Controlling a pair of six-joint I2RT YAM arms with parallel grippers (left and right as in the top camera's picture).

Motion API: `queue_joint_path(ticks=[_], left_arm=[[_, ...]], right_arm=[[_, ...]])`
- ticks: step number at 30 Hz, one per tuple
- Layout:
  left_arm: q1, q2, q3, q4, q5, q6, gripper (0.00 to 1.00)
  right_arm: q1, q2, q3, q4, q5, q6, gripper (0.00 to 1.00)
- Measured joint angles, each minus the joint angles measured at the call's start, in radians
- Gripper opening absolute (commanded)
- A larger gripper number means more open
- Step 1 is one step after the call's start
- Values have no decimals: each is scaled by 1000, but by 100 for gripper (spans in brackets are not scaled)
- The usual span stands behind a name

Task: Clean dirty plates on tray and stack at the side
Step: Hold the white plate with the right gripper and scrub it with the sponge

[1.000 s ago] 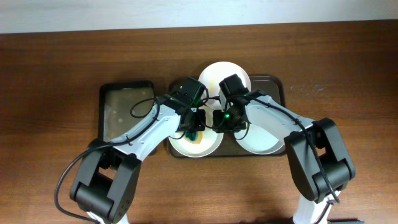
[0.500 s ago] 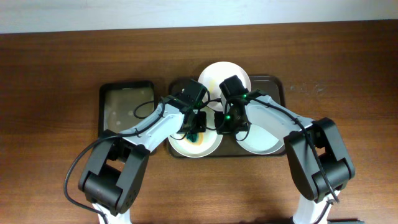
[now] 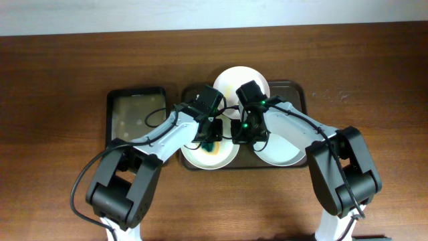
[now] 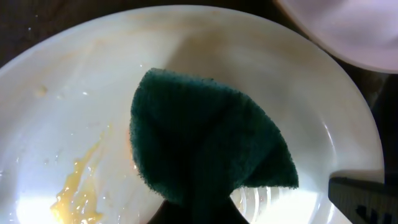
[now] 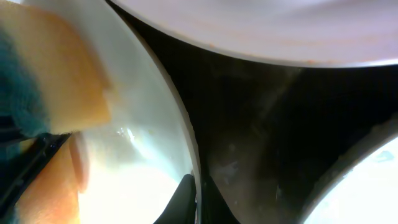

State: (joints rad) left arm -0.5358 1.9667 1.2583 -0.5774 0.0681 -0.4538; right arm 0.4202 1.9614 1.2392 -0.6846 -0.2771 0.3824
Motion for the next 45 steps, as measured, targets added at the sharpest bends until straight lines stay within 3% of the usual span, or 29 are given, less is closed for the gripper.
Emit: queue_joint_path(ticks=[5, 8, 11, 15, 21, 25, 29, 37, 45], left_arm=[[-6, 14, 13, 11, -27, -4, 27], [-7, 19, 18, 16, -44, -1, 54], [-6, 20, 25, 27, -67, -6, 64], [-5, 22, 27, 25, -97, 0, 36], [-2, 26, 36, 1, -103, -1, 25], [-1, 37, 61, -44, -102, -3, 26], [-1, 40, 68, -65, -101, -8, 0], [-1, 40, 76, -104, -121, -8, 0], [-15, 40, 79, -193, -256, -7, 0]], right_arm=[[0, 0, 0, -1, 0, 2, 4], [0, 0, 0, -1, 0, 3, 4], [0, 0, 0, -2, 0, 3, 4], [0, 0, 0, -2, 0, 3, 4], [0, 0, 0, -2, 2, 3, 4], [0, 0, 0, -2, 4, 3, 4], [0, 0, 0, -3, 4, 3, 4], [0, 0, 0, -4, -1, 3, 4], [16, 3, 0, 1, -24, 2, 4]])
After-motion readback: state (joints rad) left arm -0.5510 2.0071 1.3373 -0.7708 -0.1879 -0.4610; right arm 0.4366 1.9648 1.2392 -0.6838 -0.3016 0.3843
